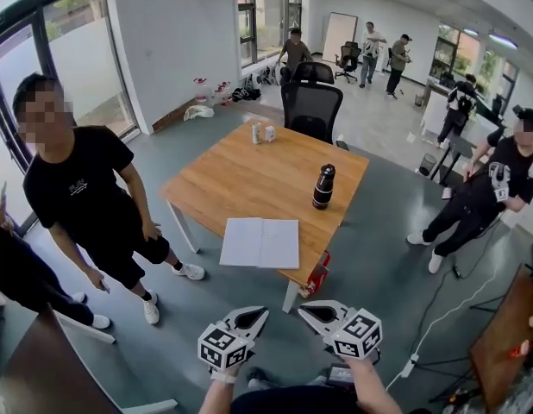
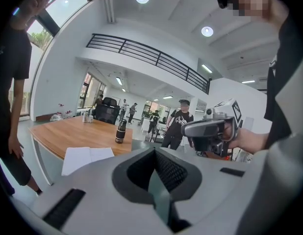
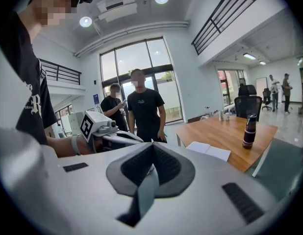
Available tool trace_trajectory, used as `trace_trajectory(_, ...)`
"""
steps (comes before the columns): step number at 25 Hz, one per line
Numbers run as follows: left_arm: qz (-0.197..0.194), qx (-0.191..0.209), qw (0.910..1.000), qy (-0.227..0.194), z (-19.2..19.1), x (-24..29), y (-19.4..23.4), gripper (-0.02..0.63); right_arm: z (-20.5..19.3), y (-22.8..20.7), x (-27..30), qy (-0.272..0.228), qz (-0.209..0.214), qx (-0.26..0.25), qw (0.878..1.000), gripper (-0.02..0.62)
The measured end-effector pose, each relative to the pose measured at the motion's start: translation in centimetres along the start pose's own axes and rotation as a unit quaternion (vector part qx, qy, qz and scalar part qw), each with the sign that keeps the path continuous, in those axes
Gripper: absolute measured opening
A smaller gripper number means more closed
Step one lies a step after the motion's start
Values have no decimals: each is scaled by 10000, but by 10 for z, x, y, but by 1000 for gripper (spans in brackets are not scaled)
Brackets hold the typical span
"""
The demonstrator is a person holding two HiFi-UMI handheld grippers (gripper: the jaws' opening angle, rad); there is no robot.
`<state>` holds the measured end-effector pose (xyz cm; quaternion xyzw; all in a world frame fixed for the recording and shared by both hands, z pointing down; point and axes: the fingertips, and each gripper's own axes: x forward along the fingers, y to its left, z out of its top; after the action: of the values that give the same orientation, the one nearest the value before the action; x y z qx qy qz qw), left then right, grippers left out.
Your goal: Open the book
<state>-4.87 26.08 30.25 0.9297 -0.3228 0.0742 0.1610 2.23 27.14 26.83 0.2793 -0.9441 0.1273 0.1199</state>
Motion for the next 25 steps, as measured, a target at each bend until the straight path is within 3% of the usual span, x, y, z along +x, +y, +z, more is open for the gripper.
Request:
trace_trajectory(12,44,189,9998,-50,9,69,-88,7,-32,-54,-108,22,-149,-99,9998,-12)
trace_trajectory(25,-78,305,9995,54,12,106,-136,7,-50,-74,-161,23,-87,-34,10000,-12)
